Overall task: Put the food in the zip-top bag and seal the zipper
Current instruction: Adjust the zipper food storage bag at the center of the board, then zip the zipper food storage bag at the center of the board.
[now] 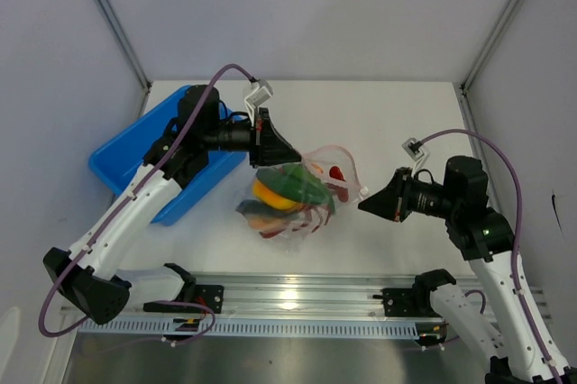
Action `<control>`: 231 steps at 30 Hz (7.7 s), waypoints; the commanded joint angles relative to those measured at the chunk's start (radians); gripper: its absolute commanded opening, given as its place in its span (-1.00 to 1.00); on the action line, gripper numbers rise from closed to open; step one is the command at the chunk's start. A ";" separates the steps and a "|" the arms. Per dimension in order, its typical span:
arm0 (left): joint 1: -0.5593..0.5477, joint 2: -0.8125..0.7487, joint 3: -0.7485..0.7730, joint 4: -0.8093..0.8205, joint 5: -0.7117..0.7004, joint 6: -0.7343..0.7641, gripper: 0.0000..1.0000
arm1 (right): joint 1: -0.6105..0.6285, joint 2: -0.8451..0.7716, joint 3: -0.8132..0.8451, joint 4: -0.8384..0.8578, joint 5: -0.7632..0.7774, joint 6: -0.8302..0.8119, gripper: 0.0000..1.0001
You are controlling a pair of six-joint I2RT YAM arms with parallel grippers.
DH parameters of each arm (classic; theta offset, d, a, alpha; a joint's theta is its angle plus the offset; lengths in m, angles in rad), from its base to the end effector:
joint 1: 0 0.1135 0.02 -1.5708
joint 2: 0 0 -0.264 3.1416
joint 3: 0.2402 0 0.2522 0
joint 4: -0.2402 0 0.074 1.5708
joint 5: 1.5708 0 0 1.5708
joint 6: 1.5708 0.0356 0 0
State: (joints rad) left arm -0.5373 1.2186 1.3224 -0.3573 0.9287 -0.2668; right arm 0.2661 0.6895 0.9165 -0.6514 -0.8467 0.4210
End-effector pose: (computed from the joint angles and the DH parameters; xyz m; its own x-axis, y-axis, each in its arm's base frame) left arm 0.2076 -0.1569 0.4224 -0.4642 0.0928 -0.8808 0.8813 0.1474 -0.4490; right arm 0.1188 0.0600 0.3548 -0.7029 0.0890 -0.7057 -0.5977 0.4637 0.6539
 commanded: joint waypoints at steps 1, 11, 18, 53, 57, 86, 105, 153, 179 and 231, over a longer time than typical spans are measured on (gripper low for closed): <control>0.003 -0.022 0.011 0.164 0.042 -0.100 -0.99 | 0.007 -0.001 -0.031 0.070 0.050 -0.004 -0.72; -0.013 0.007 0.083 0.141 0.038 -0.175 -0.99 | 0.004 -0.015 -0.106 0.242 0.133 0.030 0.99; -0.045 0.030 0.135 0.179 0.047 -0.242 -0.99 | -0.043 -0.024 -0.117 0.372 0.089 -0.019 0.99; -0.066 0.013 0.178 0.288 0.036 -0.589 -0.99 | 0.035 0.360 -0.116 1.193 -0.236 0.288 0.92; -0.058 0.030 0.202 0.324 0.050 -0.634 -0.99 | 0.033 0.341 -0.153 1.259 -0.212 0.321 0.86; -0.012 -0.039 0.038 0.207 0.021 -0.559 -0.99 | 0.002 0.417 0.021 1.112 -0.281 0.309 -1.00; 0.008 -0.070 0.115 -0.166 -0.278 0.007 0.99 | 0.035 0.326 0.165 0.291 -0.272 -0.073 -1.00; -0.297 0.088 0.256 -0.144 -0.456 0.351 0.99 | 0.361 0.486 0.634 -0.324 0.271 -0.199 -1.00; -0.280 0.216 0.297 -0.408 -0.048 0.477 0.99 | 0.412 0.510 0.642 -0.315 0.262 -0.200 -1.00; -0.336 0.130 0.170 -0.456 -0.304 0.457 0.58 | 0.412 0.599 0.717 -0.278 0.356 -0.054 -1.00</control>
State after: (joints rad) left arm -0.8639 1.3674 1.4822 -0.8112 0.6060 0.2100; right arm 0.6743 1.3144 1.5860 -0.9958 -0.5194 0.3222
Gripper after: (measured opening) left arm 0.789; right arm 0.109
